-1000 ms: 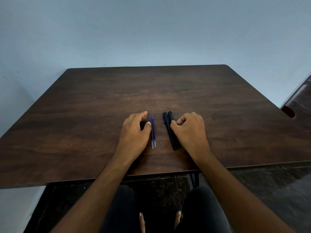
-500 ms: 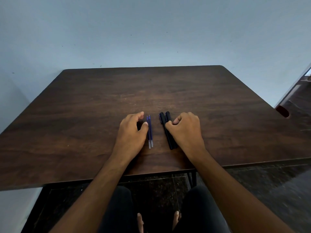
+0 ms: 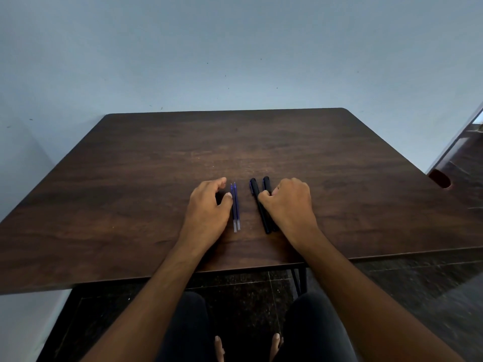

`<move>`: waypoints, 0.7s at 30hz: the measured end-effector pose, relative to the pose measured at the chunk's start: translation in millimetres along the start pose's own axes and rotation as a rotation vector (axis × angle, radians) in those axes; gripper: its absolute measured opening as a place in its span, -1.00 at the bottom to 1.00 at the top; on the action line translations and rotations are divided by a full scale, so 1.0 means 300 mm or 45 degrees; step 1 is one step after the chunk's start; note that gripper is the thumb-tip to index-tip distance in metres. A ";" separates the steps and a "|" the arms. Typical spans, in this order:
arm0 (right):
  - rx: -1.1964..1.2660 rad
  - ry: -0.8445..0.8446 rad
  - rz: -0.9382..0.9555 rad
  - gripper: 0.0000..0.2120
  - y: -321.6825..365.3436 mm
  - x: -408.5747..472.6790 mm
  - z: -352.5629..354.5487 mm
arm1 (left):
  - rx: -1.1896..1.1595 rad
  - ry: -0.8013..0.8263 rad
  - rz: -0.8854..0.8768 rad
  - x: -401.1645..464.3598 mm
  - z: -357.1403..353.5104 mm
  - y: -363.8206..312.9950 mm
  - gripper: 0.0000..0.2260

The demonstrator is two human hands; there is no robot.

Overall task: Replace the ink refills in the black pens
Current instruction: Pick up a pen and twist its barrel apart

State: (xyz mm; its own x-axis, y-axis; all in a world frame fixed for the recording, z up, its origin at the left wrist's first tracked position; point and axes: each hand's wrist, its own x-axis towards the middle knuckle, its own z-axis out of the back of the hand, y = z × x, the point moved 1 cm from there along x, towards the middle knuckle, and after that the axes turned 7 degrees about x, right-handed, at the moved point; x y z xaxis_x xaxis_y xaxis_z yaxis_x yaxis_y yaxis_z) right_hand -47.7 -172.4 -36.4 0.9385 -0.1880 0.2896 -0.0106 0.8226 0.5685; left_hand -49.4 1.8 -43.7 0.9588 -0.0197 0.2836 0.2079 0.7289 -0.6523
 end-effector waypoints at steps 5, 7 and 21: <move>0.041 0.021 -0.065 -0.56 0.006 0.008 0.008 | -0.046 -0.007 -0.002 -0.006 0.007 -0.003 -0.63; 0.084 0.017 -0.087 -0.56 0.005 0.006 0.008 | -0.105 -0.025 0.007 -0.010 0.013 -0.007 -0.65; 0.250 -0.075 0.064 -0.63 0.053 -0.025 0.051 | -0.466 0.010 0.107 0.019 0.049 -0.109 -0.78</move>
State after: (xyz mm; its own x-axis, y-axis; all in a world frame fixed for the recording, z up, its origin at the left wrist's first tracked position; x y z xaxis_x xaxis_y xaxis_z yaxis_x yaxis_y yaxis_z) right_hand -60.3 -166.2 -17.8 0.9134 -0.1849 0.3626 -0.1295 0.7124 0.6897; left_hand -53.6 -11.9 -10.4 0.9766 0.0234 0.2139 0.1827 0.4354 -0.8815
